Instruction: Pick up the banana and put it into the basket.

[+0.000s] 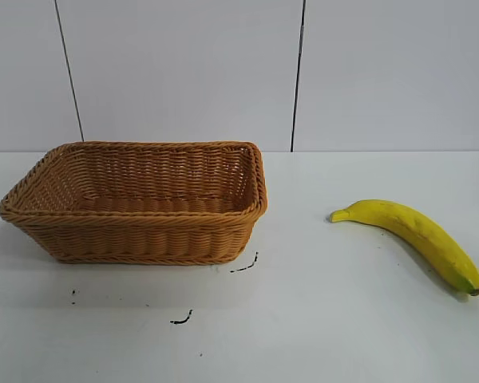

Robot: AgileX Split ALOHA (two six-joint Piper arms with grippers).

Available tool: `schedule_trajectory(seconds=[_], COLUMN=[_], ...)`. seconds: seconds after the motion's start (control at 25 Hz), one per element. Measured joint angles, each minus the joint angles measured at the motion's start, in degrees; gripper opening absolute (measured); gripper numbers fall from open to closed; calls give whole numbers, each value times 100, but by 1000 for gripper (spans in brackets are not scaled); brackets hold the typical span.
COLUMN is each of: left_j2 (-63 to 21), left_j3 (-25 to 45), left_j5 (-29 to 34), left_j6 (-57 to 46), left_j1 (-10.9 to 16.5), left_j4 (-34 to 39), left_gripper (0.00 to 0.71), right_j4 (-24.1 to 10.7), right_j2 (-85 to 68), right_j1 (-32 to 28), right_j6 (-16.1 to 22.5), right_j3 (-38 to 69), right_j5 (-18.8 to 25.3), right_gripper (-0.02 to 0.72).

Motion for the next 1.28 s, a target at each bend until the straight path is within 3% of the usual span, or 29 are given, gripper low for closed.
schedule_trajectory(seconds=[0.56,1.28], left_j2=[0,0], left_j3=[0,0], left_j5=[0,0], left_j6=[0,0], left_j1=[0,0], left_j4=[0,0], left_gripper=[695,695], right_j4=[13,18], right_j2=[203,6293], right_j1=[0,0], right_j6=[0,0], right_j3=[-110,-3299], right_j5=[4,13], right_gripper=[633,633])
